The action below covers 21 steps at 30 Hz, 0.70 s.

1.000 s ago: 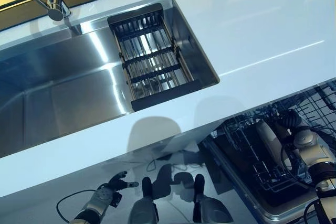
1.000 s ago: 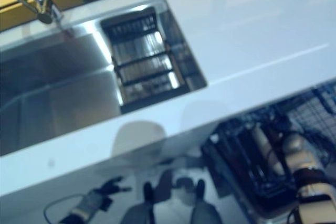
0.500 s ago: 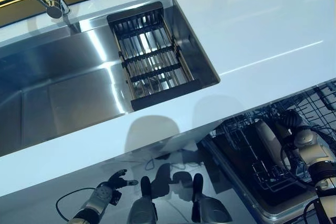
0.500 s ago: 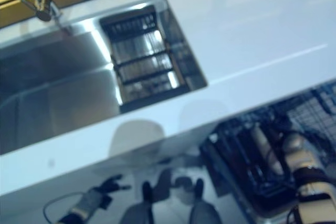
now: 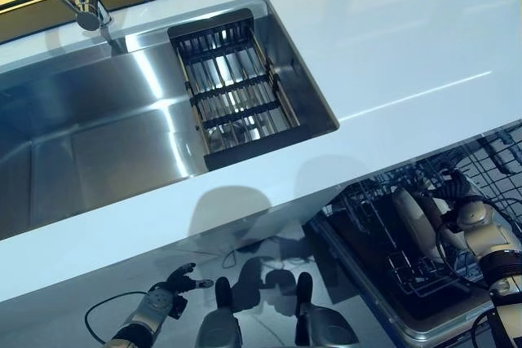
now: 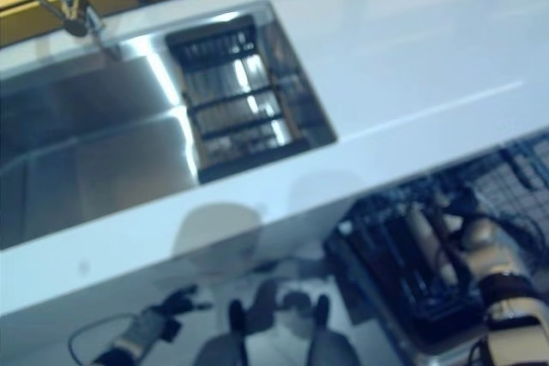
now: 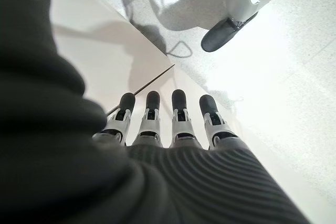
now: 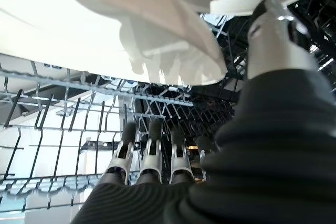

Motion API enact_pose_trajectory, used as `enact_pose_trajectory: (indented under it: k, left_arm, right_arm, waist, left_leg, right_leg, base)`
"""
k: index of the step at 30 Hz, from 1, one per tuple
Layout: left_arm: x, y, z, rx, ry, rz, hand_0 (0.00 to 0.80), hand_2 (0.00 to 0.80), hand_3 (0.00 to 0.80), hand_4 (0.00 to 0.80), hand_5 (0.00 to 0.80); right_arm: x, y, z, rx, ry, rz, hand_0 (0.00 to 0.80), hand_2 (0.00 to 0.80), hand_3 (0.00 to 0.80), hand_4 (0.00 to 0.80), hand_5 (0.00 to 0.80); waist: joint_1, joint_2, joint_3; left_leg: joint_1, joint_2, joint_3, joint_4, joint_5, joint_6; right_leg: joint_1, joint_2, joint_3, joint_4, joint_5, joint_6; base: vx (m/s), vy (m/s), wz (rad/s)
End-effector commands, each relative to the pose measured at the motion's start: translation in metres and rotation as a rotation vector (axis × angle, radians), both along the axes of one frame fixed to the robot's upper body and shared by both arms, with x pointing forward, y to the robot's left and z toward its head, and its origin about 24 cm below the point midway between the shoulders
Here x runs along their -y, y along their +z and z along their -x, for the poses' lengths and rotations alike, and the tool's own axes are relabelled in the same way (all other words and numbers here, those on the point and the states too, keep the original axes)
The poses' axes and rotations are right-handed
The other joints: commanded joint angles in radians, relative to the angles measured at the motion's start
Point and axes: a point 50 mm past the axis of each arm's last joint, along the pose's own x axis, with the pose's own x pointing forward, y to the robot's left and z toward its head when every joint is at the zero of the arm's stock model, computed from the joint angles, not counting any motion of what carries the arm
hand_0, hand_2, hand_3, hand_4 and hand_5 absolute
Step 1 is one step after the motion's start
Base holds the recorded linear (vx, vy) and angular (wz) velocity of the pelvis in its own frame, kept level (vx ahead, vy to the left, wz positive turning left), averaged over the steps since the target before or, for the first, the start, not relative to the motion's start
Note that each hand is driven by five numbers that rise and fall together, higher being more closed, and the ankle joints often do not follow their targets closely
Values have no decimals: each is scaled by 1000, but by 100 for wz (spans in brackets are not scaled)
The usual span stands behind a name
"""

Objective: Take plates into dishwasher

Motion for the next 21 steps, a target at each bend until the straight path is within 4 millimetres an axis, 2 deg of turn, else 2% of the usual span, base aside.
enact_pose_trajectory:
  k: [1,10,21]
  left_arm:
    - [-8,0,0,-18,6,-16,0,0,0,0,0]
    - [-8,-3,5,-21,37,-7,0,0,0,0,0]
    - [-11,-11,23,-52,85,-6,0,0,0,0,0]
  right_arm:
    - [-3,11,-6,43,24,83,0,0,0,0,0]
    - [-12,29,-8,212,9,29,0,0,0,0,0]
    - [-23,50,17,403,91,-64,0,0,0,0,0]
  waist:
    - [17,-63,-54]
    - [-1,-69,-56]
    - [-44,-89,-77]
  left_leg:
    - [-35,-32,29,-17,36,38]
    - [-22,-32,37,-25,33,40]
    - [2,-25,68,-30,24,45]
  right_leg:
    - [-9,21,8,23,-54,-1]
    - [-4,25,20,19,-52,1]
    - [10,32,41,9,-51,4]
  base:
    - [0,0,0]
    - [-3,15,-3]
    - [7,18,-4]
